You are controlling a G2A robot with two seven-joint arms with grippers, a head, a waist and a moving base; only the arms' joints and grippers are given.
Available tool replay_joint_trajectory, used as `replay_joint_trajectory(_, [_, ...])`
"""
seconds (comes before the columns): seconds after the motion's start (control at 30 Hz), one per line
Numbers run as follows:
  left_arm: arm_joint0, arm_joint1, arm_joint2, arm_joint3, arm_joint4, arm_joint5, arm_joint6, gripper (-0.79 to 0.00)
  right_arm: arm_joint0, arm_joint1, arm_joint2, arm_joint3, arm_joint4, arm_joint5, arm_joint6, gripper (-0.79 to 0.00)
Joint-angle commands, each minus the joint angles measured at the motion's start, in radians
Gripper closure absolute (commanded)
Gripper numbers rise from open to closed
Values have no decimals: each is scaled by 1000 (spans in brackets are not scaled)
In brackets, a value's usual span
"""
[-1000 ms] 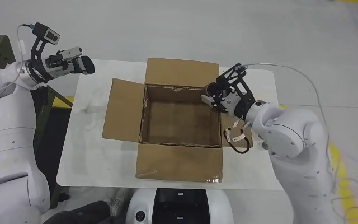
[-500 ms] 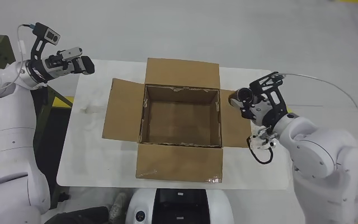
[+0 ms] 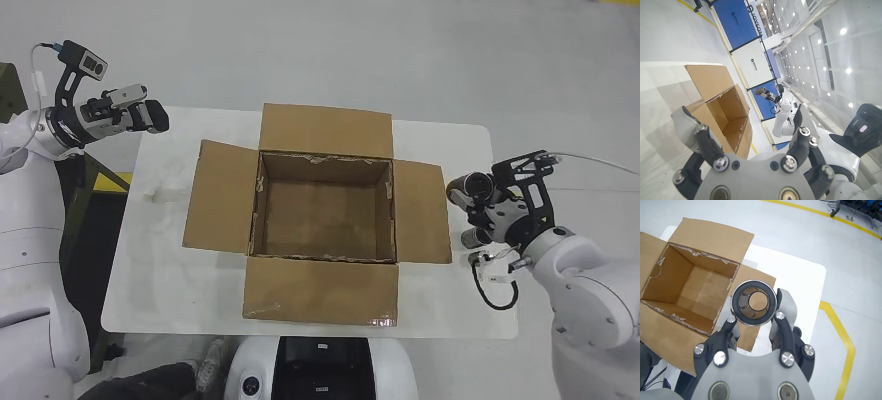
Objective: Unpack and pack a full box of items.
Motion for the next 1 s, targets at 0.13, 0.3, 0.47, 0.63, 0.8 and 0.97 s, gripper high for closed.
replay_joint_trajectory(0.13, [0, 0, 0, 0, 0, 0, 0, -785, -23, 2, 16, 9, 8, -5, -15, 0])
replay_joint_trajectory(0.3, [0, 0, 0, 0, 0, 0, 0, -785, -23, 2, 16, 9, 8, -5, -15, 0])
replay_joint_trajectory(0.47, [0, 0, 0, 0, 0, 0, 0, -785, -23, 2, 16, 9, 8, -5, -15, 0])
replay_joint_trajectory(0.63, [0, 0, 0, 0, 0, 0, 0, -785, -23, 2, 16, 9, 8, -5, -15, 0])
replay_joint_trajectory(0.8, [0, 0, 0, 0, 0, 0, 0, -785, -23, 2, 16, 9, 8, -5, -15, 0])
replay_joint_trajectory(0.97, [0, 0, 0, 0, 0, 0, 0, -785, -54, 5, 20, 12, 10, -35, -47, 0])
